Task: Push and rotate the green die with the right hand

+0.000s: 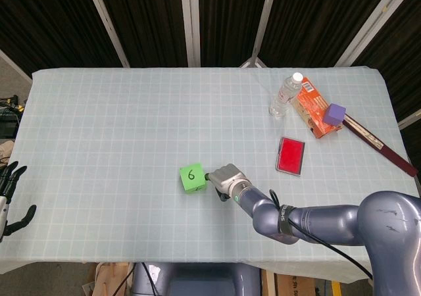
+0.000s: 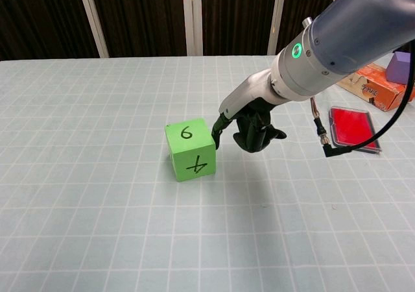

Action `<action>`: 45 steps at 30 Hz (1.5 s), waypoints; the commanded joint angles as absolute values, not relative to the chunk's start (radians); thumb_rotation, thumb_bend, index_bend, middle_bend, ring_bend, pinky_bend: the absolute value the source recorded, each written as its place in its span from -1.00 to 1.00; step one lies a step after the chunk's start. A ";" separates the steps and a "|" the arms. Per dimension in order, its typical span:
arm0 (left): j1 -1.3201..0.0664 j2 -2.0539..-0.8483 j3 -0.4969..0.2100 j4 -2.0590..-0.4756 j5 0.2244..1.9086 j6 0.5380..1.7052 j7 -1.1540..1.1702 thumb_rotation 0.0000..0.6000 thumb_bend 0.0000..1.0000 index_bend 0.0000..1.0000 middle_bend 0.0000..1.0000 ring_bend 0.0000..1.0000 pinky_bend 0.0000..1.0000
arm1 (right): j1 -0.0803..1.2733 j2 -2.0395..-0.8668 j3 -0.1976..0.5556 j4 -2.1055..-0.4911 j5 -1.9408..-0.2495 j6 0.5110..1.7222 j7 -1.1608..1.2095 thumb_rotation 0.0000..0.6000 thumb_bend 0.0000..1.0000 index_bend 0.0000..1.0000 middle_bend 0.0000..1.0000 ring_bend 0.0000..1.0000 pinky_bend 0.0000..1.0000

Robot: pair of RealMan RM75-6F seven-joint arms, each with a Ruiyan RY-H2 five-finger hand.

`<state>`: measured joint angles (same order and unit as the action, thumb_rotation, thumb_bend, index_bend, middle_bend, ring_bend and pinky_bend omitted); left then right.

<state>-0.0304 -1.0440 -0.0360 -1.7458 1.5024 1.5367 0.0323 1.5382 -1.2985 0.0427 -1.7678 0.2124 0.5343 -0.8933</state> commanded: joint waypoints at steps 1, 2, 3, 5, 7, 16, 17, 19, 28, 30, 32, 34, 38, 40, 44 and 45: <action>-0.030 -1.044 -0.036 -1.746 1.503 1.537 0.033 1.00 -0.14 -0.79 -1.00 -1.00 -0.92 | 1.551 -1.292 0.022 -1.784 0.180 0.510 -0.854 1.00 0.81 -0.66 0.70 0.63 0.42; -0.030 -1.044 -0.035 -1.746 1.504 1.538 0.033 1.00 -0.14 -0.79 -1.00 -1.00 -0.92 | 1.555 -1.291 0.017 -1.787 0.171 0.505 -0.841 1.00 0.81 -0.66 0.70 0.63 0.42; -0.030 -1.044 -0.036 -1.746 1.504 1.538 0.033 1.00 -0.14 -0.79 -1.00 -1.00 -0.92 | 1.560 -1.290 0.011 -1.790 0.162 0.499 -0.829 1.00 0.81 -0.66 0.70 0.63 0.42; -0.029 -1.043 -0.035 -1.746 1.504 1.539 0.031 1.00 -0.14 -0.79 -1.00 -1.00 -0.92 | 1.569 -1.288 0.000 -1.797 0.146 0.485 -0.803 1.00 0.81 -0.66 0.70 0.63 0.42; -0.029 -1.043 -0.036 -1.746 1.504 1.540 0.029 1.00 -0.14 -0.79 -1.00 -1.00 -0.92 | 1.581 -1.285 -0.013 -1.805 0.131 0.470 -0.778 1.00 0.81 -0.66 0.70 0.63 0.42; -0.030 -1.043 -0.037 -1.745 1.501 1.539 0.029 1.00 -0.14 -0.79 -1.00 -1.00 -0.92 | 1.612 -1.278 -0.032 -1.825 0.036 0.392 -0.637 1.00 0.81 -0.66 0.70 0.63 0.42; -0.030 -1.042 -0.037 -1.745 1.501 1.539 0.027 1.00 -0.14 -0.79 -1.00 -1.00 -0.92 | 1.612 -1.278 -0.032 -1.826 0.024 0.381 -0.619 1.00 0.81 -0.66 0.70 0.63 0.42; -0.029 -1.041 -0.038 -1.745 1.501 1.541 0.022 1.00 -0.14 -0.79 -1.00 -1.00 -0.92 | 1.615 -1.278 -0.034 -1.824 -0.003 0.366 -0.585 1.00 0.81 -0.66 0.70 0.63 0.42; -0.029 -1.038 -0.037 -1.744 1.503 1.539 0.017 1.00 -0.14 -0.79 -1.00 -1.00 -0.92 | 1.634 -1.306 -0.042 -1.805 -0.110 0.367 -0.451 1.00 0.82 -0.66 0.70 0.63 0.42; -0.029 -1.037 -0.038 -1.744 1.501 1.540 0.014 1.00 -0.14 -0.79 -1.00 -1.00 -0.92 | 1.638 -1.316 -0.046 -1.798 -0.128 0.375 -0.426 1.00 0.82 -0.66 0.70 0.63 0.42; -0.029 -1.036 -0.039 -1.743 1.499 1.540 0.011 1.00 -0.14 -0.79 -1.00 -1.00 -0.92 | 1.642 -1.323 -0.050 -1.792 -0.143 0.380 -0.400 1.00 0.82 -0.66 0.70 0.63 0.42; -0.029 -1.034 -0.040 -1.743 1.497 1.540 0.007 1.00 -0.14 -0.79 -1.00 -1.00 -0.92 | 1.644 -1.330 -0.054 -1.786 -0.158 0.383 -0.376 1.00 0.82 -0.66 0.70 0.63 0.42; -0.029 -1.033 -0.039 -1.742 1.498 1.538 0.005 1.00 -0.14 -0.79 -1.00 -1.00 -0.92 | 1.644 -1.342 -0.052 -1.776 -0.188 0.382 -0.326 1.00 0.82 -0.66 0.70 0.63 0.42; -0.030 -1.033 -0.038 -1.742 1.501 1.536 0.006 1.00 -0.14 -0.79 -1.00 -1.00 -0.92 | 1.645 -1.350 -0.050 -1.767 -0.203 0.381 -0.303 1.00 0.82 -0.66 0.70 0.63 0.42; -0.031 -1.034 -0.037 -1.742 1.502 1.534 0.005 1.00 -0.14 -0.79 -1.00 -1.00 -0.92 | 1.642 -1.363 -0.037 -1.748 -0.229 0.371 -0.252 1.00 0.82 -0.66 0.70 0.63 0.42; -0.031 -1.033 -0.038 -1.742 1.501 1.534 0.003 1.00 -0.14 -0.79 -1.00 -1.00 -0.92 | 1.641 -1.364 -0.032 -1.742 -0.234 0.361 -0.237 1.00 0.82 -0.66 0.70 0.63 0.42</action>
<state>-0.0311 -1.0331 -0.0376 -1.7421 1.5009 1.5344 0.0034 1.6431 -1.3587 -0.0403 -1.7522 -0.2233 0.3731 -0.2567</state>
